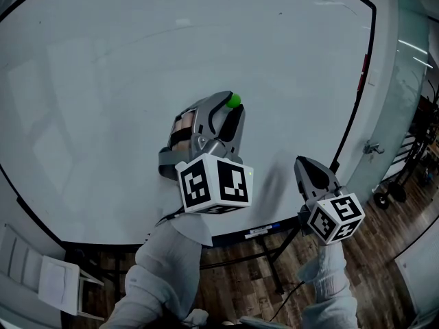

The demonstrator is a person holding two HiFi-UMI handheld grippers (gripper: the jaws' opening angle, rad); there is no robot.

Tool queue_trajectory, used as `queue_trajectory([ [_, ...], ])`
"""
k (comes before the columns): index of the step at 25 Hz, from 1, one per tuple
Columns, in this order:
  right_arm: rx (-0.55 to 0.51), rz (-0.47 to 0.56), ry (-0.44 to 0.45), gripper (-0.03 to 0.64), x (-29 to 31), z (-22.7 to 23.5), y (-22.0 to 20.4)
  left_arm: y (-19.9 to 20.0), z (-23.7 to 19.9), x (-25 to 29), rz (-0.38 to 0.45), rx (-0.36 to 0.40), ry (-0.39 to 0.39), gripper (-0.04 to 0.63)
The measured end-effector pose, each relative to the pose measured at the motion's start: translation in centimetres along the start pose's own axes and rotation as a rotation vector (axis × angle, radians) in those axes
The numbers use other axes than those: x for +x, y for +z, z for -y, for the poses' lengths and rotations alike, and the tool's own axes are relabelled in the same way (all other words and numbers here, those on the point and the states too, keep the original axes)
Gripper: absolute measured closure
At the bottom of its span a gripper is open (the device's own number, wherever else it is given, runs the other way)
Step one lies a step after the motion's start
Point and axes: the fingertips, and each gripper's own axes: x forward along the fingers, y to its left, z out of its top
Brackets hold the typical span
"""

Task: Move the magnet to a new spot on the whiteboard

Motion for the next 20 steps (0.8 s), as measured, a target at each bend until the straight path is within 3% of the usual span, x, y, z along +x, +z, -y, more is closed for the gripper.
queue_trajectory([
  [12,0.017,0.015,0.061,0.588,0.3,-3.4,1.2,-1.6,-2.4,-3.1,-0.037,0.002,0.032,0.469],
  [20,-0.008,0.062,0.131,0.588,2.2,-6.5,4.2,-3.6,-6.4,-5.5,-0.084,0.017,0.091,0.469],
])
